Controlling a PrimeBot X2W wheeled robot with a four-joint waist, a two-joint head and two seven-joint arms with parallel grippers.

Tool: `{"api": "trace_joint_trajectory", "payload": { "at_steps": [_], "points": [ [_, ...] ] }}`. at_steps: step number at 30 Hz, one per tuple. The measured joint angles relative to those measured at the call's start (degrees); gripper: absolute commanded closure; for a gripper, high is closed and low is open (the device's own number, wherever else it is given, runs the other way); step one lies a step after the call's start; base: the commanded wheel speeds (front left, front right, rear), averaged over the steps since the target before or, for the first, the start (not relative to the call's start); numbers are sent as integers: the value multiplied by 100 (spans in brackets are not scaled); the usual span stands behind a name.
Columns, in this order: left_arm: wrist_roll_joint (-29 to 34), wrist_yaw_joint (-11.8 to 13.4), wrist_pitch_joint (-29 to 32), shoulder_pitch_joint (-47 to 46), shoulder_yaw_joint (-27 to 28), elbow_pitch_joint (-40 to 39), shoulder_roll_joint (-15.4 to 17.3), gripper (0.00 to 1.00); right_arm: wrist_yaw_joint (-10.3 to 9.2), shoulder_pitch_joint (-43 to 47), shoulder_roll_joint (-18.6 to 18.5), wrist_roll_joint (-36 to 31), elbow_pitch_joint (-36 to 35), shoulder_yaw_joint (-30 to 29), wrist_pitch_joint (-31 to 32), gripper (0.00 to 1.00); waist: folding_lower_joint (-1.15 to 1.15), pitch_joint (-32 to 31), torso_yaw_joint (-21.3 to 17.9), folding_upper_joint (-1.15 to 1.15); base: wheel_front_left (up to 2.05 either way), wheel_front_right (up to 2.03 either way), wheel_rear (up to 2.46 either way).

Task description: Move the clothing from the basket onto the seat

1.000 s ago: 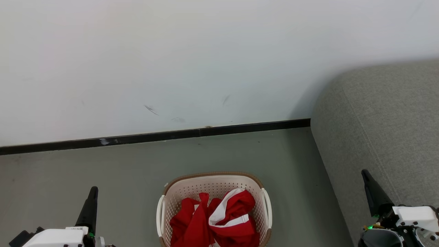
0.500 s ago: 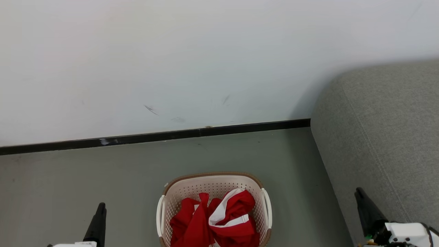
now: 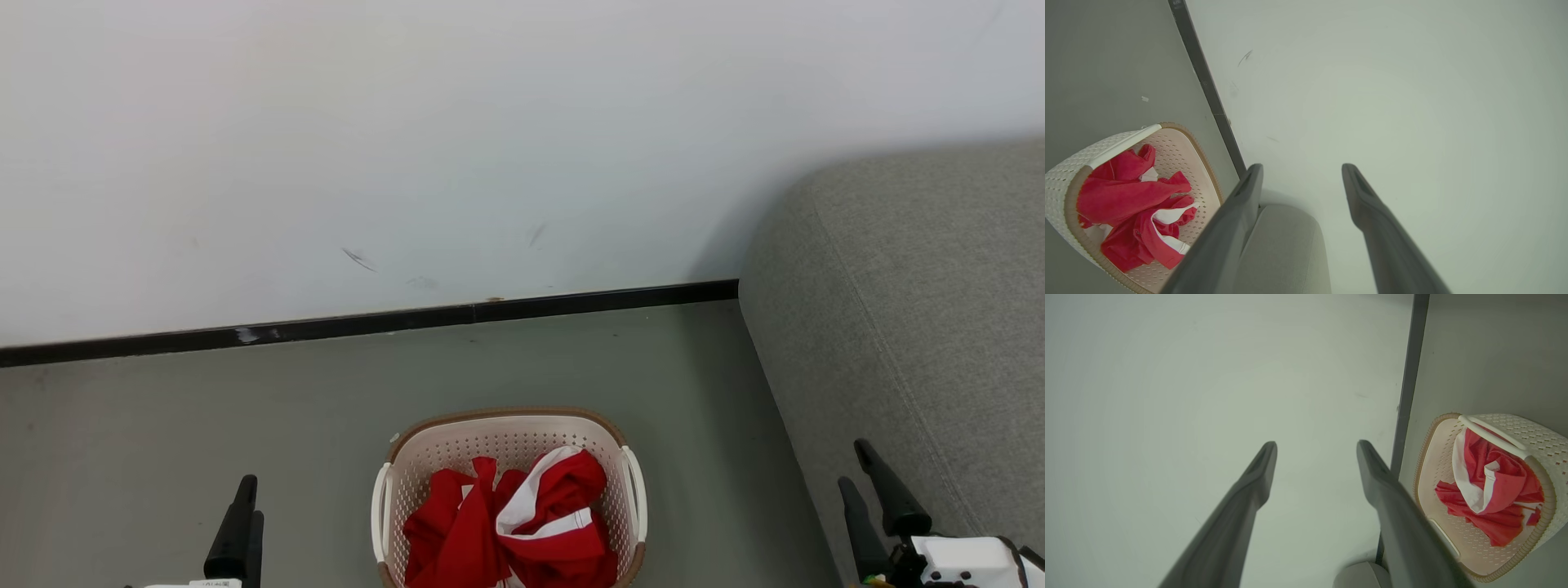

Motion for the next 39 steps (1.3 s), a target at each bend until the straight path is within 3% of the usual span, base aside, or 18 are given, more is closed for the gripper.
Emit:
{"api": "trace_joint_trajectory", "payload": {
  "at_steps": [8,26,35,39],
  "points": [
    [48,0,-194,-53,-138,-55,9,0,0,-12,-74,-213,-97,87,-177,0,8,-7,-3,0,0,0,0],
    [770,0,-587,-255,-493,-18,221,0,1,-100,-415,-1224,-215,448,-575,0,92,-114,22,0,0,0,0],
    [1339,0,-770,-370,-520,13,338,0,1,-148,-584,-1967,-301,620,-755,0,99,-166,35,0,0,0,0],
    [1684,0,-853,-387,-523,21,403,0,1,-179,-669,-2384,-339,690,-845,0,85,-180,40,0,0,0,0]
  ]
}}
